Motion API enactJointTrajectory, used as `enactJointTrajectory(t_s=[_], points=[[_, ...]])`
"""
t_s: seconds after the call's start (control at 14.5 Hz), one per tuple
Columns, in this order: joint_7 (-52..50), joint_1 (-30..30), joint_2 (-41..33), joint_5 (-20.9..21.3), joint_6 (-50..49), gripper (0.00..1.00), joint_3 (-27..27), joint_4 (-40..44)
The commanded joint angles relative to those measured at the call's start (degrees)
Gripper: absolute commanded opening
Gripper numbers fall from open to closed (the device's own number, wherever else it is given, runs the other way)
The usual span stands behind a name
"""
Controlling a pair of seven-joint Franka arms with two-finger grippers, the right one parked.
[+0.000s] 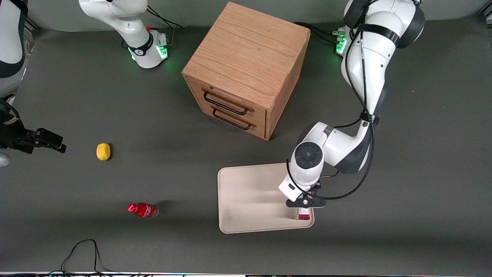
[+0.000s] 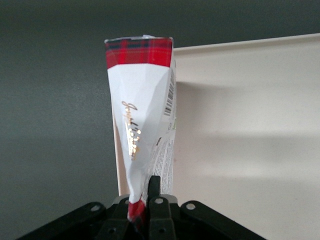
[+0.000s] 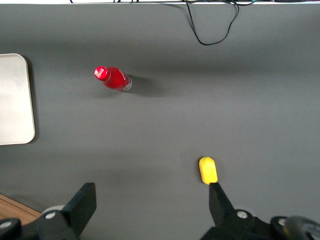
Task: Place red cookie box on tray
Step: 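Lower the box onto the tray and open the left gripper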
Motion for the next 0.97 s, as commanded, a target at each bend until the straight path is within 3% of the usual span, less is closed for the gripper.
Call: enactJointTrajectory(t_s=[0.0,0.41,0.48,0.55,0.9], points=[[-3.53,-0.51,-0.52,1.24,0.30,0.00,0.26,-0.69],[-4.86,-0.60,0.71,1.42,3.81,0.00,0.70,-0.86],[-4.86,-0.51,0.71,1.50,5.38,0.89,0.79,-1.30],[-4.86,-0.51,0.37,1.42,7.84,1.00,0.88,-3.04],[-3.63,2.03,-6.64,0.63,6.20,1.00,0.79,-6.20]])
